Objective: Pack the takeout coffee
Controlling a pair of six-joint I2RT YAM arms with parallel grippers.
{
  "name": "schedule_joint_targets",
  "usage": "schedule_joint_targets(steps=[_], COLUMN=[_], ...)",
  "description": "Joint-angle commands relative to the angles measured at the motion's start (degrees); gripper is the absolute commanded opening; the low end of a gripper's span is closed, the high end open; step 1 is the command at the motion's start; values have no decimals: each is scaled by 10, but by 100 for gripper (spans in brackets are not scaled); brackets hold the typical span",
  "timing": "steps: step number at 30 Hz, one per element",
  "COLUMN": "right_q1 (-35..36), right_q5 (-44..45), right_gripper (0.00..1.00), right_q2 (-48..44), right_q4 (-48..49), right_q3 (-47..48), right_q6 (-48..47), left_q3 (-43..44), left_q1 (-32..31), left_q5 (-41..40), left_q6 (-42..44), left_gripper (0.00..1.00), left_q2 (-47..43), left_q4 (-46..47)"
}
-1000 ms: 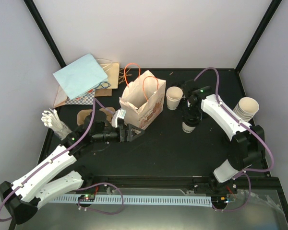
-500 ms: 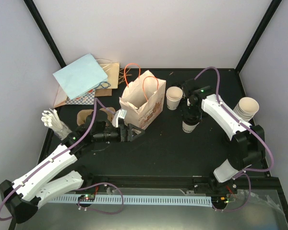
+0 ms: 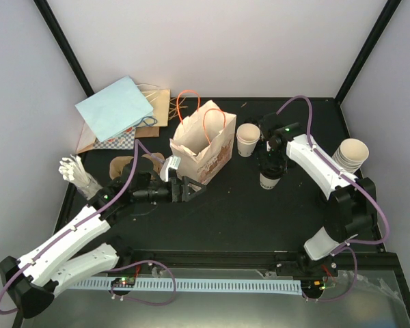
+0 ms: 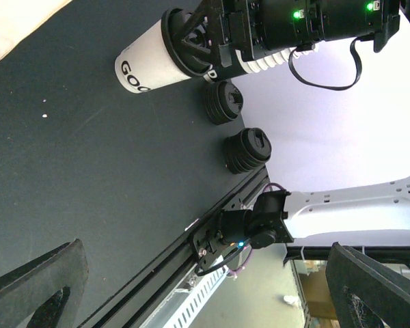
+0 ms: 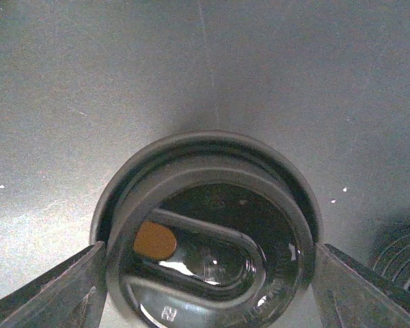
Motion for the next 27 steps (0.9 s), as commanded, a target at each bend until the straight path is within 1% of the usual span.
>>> schedule_joint_targets(steps=[1,3,8,16,27], right_q1=[-5,-5,-5,-6,-21], right_q5=[19,20,16,-18,-50], right_gripper=[84,87,88,83,83], right_q2=[1,1,3,10,-5], right_q4=[-10,-12,-10,3,26], right_q3=[-1,-1,-7,-25,-60], right_q6=[-1,-2,0,-1,8], left_q3=[20,19,18,16,13], left_q1=[2,3,3,2,2], left_q5=[12,12,12,11,15], left_q6=[11,12,12,12,11], left_gripper=[98,98,98,98,98], left_q2=[2,1,-2,-7,-2], left_q4=[-6,-7,-10,-13,-9])
